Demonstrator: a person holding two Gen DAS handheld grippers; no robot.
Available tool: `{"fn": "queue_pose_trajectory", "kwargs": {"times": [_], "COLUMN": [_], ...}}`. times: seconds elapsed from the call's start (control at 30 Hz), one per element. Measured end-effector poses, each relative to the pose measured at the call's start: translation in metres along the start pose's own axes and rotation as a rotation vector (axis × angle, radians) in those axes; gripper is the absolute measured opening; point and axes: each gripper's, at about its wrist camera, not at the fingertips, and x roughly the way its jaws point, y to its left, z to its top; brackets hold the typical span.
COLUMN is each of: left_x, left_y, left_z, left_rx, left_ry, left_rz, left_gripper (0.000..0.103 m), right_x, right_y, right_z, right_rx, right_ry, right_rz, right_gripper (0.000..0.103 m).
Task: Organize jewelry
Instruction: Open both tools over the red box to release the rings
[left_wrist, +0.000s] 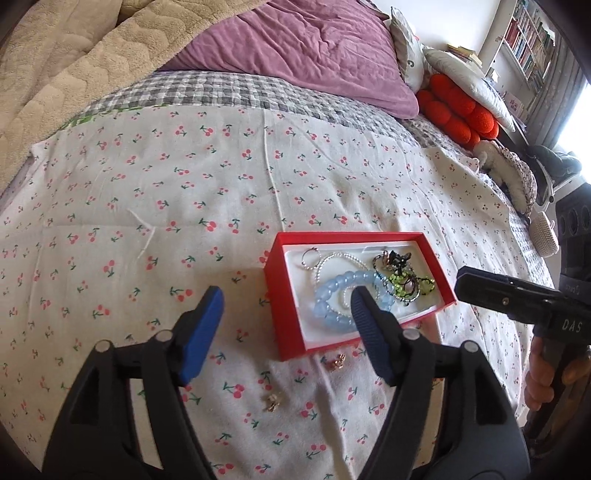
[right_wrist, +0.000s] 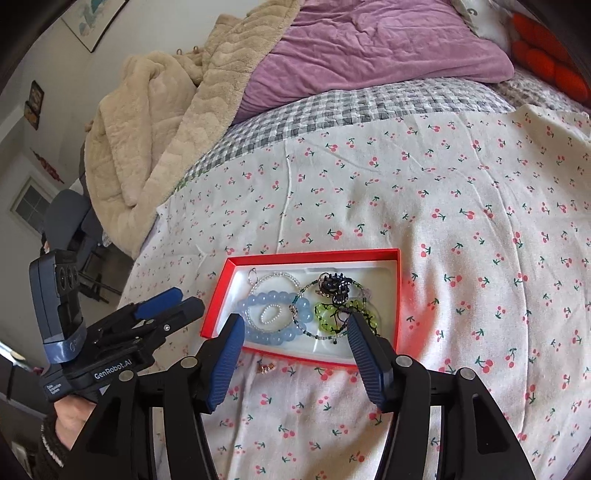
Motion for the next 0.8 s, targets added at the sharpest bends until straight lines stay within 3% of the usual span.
{"fn": "queue_pose_trajectory", "kwargs": {"times": [0.13,0.33,0.8], "left_x": [-0.007,-0.013,-0.009], "left_y": [0.006,0.004,-0.004], "left_z": [-0.011,-0.035,-0.083], "left_rx": [-0.006,0.053,0.179], "left_ry": [0.015,0.054,0.109], "left_rz": [0.049,0.124,0.196], "left_gripper": [0.081,0.083,0.084], "right_x": [-0.005,-0.009,0.010], "right_y": [0.008,0.017,0.030], "right_z": [-0.012,-0.033,-0.079], "right_rx": [-0.042,-0.098,-0.194], "right_ry": [0.005,0.022,0.081], "right_rz": [-0.027,-0.070,-0.168], "right_gripper": [0.071,0.076,0.078]}}
